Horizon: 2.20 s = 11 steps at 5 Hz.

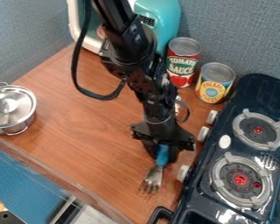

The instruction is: Moved the blue fork to the side of table

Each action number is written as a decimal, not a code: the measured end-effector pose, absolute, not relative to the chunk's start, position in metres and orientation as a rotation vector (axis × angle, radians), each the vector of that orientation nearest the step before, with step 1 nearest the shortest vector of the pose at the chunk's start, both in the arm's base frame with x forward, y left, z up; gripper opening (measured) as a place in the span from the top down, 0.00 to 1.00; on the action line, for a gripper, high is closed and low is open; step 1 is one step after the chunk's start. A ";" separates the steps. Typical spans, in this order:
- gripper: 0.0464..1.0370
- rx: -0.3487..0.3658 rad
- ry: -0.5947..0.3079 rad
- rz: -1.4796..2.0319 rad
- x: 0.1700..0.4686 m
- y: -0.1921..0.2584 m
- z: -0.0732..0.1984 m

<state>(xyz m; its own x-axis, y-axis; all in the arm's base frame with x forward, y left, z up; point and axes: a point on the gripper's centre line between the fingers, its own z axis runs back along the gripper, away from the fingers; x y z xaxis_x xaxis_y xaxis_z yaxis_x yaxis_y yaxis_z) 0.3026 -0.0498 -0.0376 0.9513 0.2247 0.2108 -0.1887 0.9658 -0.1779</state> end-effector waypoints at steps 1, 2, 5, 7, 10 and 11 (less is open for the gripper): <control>0.11 -0.159 -0.236 0.202 0.302 -0.050 -0.036; 0.05 -0.146 -0.242 0.173 0.300 -0.048 -0.034; 0.04 -0.145 -0.369 0.150 0.300 -0.038 0.023; 0.04 -0.144 -0.369 0.149 0.300 -0.038 0.023; 0.04 -0.144 -0.369 0.149 0.300 -0.038 0.023; 0.04 -0.144 -0.368 0.148 0.300 -0.038 0.023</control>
